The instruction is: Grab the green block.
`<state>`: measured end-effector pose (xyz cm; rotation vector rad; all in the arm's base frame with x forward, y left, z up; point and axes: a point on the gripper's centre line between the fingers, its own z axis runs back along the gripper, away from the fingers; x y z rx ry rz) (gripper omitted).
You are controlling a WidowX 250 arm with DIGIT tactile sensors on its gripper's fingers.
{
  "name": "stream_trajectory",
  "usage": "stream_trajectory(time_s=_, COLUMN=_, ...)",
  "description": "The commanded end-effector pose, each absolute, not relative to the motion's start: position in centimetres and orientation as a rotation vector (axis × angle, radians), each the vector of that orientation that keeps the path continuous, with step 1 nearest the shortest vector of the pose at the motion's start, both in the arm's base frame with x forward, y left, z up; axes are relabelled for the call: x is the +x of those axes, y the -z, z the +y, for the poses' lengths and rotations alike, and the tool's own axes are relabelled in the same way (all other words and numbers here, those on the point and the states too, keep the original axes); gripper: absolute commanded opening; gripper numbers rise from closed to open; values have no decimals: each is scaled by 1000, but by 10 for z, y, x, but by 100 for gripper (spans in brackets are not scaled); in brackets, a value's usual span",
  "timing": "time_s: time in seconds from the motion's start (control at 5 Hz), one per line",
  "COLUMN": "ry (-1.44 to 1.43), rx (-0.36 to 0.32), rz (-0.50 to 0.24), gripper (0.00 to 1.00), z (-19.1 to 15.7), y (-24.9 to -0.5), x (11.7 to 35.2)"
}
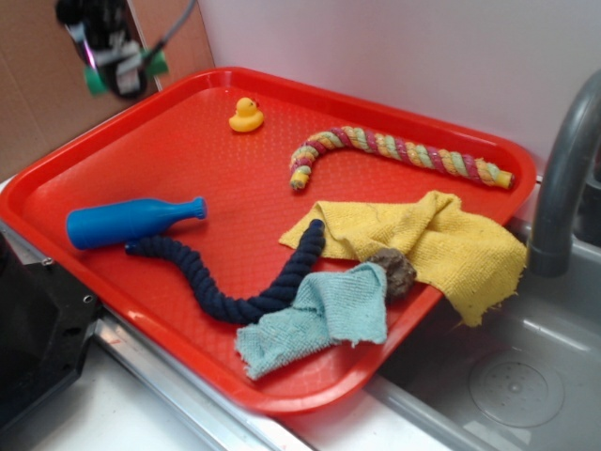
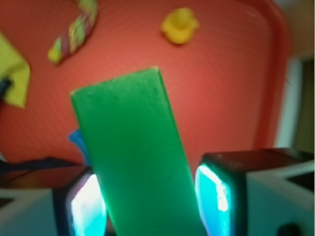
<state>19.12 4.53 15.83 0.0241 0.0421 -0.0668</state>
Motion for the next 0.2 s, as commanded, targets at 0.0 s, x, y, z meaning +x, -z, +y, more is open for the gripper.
stream_trajectory(time_s=0.0, ry=-144, rx=147, rz=73, gripper=0, z=55, y=-204, x=189)
